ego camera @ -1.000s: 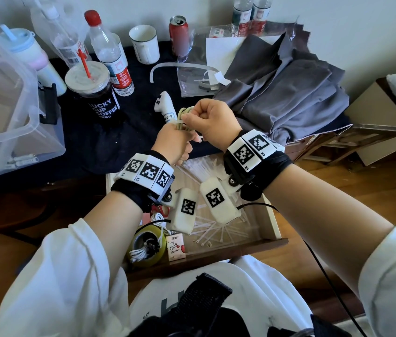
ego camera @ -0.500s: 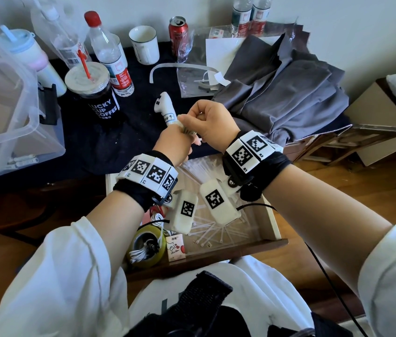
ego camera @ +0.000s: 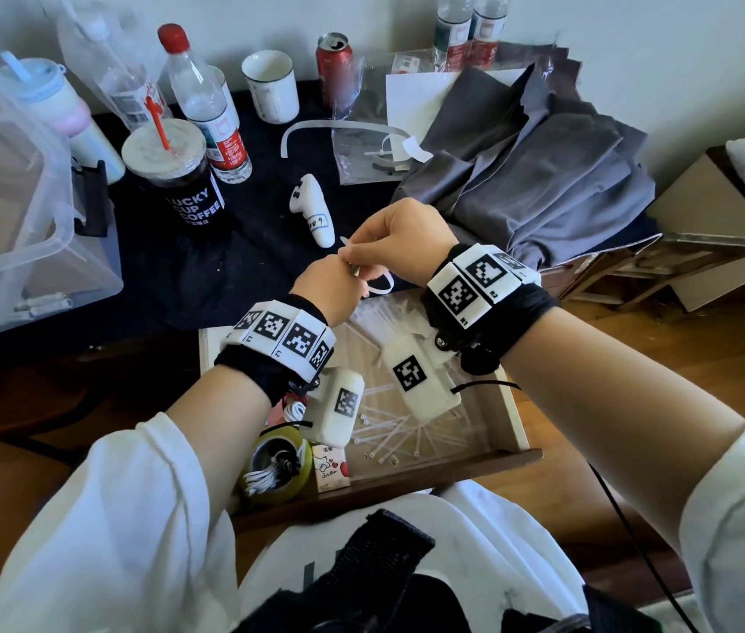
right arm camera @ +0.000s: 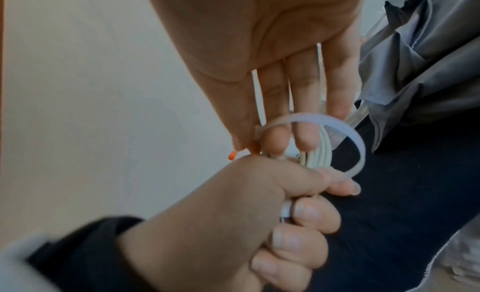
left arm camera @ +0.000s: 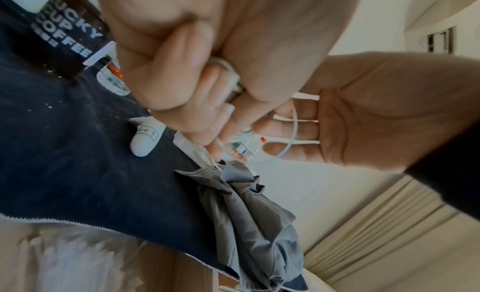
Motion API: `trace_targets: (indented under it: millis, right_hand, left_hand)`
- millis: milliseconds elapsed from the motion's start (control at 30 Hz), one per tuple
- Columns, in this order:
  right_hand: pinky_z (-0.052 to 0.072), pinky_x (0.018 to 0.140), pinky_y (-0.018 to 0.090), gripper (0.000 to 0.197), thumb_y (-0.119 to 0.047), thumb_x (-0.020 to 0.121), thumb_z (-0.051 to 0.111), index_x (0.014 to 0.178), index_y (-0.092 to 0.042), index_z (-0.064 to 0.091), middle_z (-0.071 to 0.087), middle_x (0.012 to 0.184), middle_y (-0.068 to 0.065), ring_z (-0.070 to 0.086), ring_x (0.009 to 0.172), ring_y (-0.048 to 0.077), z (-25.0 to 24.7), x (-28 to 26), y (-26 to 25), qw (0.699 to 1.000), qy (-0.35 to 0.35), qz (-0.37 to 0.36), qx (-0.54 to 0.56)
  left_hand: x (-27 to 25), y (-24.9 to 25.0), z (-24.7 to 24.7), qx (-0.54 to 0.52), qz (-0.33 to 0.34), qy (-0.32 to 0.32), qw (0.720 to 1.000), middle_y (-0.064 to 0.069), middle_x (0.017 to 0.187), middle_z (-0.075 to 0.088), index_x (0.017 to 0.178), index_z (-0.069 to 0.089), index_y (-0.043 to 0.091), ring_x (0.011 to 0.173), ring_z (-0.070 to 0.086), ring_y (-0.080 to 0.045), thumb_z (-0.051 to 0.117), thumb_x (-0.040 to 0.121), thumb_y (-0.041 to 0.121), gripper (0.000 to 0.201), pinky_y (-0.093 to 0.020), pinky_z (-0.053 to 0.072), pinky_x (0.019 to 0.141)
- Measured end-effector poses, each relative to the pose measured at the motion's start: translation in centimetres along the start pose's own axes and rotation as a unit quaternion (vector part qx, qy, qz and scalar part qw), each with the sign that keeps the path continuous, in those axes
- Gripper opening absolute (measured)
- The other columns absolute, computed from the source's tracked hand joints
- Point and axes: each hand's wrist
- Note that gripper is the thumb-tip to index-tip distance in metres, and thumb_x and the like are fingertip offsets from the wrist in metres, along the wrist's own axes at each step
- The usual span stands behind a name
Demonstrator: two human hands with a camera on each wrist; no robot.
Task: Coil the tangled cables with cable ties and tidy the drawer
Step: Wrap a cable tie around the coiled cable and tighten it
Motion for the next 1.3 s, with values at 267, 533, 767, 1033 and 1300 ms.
trace_targets:
  millis: [267, 533, 767, 1033, 1300]
  right_hand:
    - [0.032, 0.076, 0.022, 0.016, -0.028, 0.077, 0.073, 0.079, -0.013, 0.075, 0.036, 0.076, -0.015, 0.041, 0.09, 0.014, 0.8, 0.2, 0.4, 0.992, 0.082, -0.083, -0.039]
    - [0.04, 0.052, 0.013, 0.024, -0.001, 0.088, 0.057, 0.066, -0.009, 0.05, 0.062, 0.07, 0.017, 0.05, 0.051, -0.001, 1.4, -0.5, 0.5, 0.971, -0.022, -0.126, 0.2]
    - [0.033, 0.041, 0.019, 0.028, -0.005, 0.094, 0.046, 0.066, -0.009, 0.046, 0.059, 0.051, -0.005, 0.047, 0.038, 0.009, 0.8, -1.3, 1.3, 0.936, -0.074, -0.098, 0.33]
    - [0.036, 0.041, 0.024, 0.032, -0.021, 0.086, 0.065, 0.065, -0.014, 0.042, 0.043, 0.042, -0.003, 0.044, 0.039, 0.015, 0.8, -0.7, 1.9, 0.974, -0.048, 0.059, 0.215]
    - [0.034, 0.041, 0.01, 0.028, -0.033, 0.086, 0.063, 0.065, -0.021, 0.049, 0.046, 0.054, -0.005, 0.044, 0.035, 0.001, 0.6, -0.3, 2.0, 0.997, -0.05, 0.053, -0.032]
  left_hand:
    - [-0.2, 0.2, 0.0, -0.044, -0.068, -0.076, 0.994, -0.002, 0.061, 0.035, 0.091, 0.048, 0.008, 0.055, 0.04, -0.021, 0.031, 0.097, 0.005, 0.019, -0.02, 0.029, 0.04]
    - [-0.6, 0.3, -0.5, -0.232, -0.06, -0.132, 0.962, -0.003, 0.057, 0.032, 0.066, 0.033, 0.019, 0.031, 0.032, -0.004, 0.027, 0.102, 0.009, 0.038, -0.012, 0.023, 0.03]
    - [-0.9, -1.3, -2.5, -0.449, -0.106, -0.186, 0.867, 0.007, 0.044, 0.035, 0.067, 0.037, 0.016, 0.03, 0.025, -0.001, 0.031, 0.095, 0.005, 0.031, -0.012, 0.014, 0.029]
    - [-1.0, -0.5, -1.2, -0.349, -0.064, -0.054, 0.934, 0.001, 0.046, 0.033, 0.074, 0.047, 0.012, 0.027, 0.024, -0.004, 0.035, 0.096, 0.002, 0.027, -0.008, 0.017, 0.033]
    - [-0.6, -0.5, -0.4, -0.296, -0.031, -0.036, 0.954, 0.0, 0.056, 0.028, 0.069, 0.037, 0.016, 0.027, 0.022, -0.003, 0.033, 0.09, -0.001, 0.027, -0.011, 0.018, 0.033]
Point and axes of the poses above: each hand's wrist, its own x-axis towards the middle knuckle, its own z-axis out of the palm, y = z × x
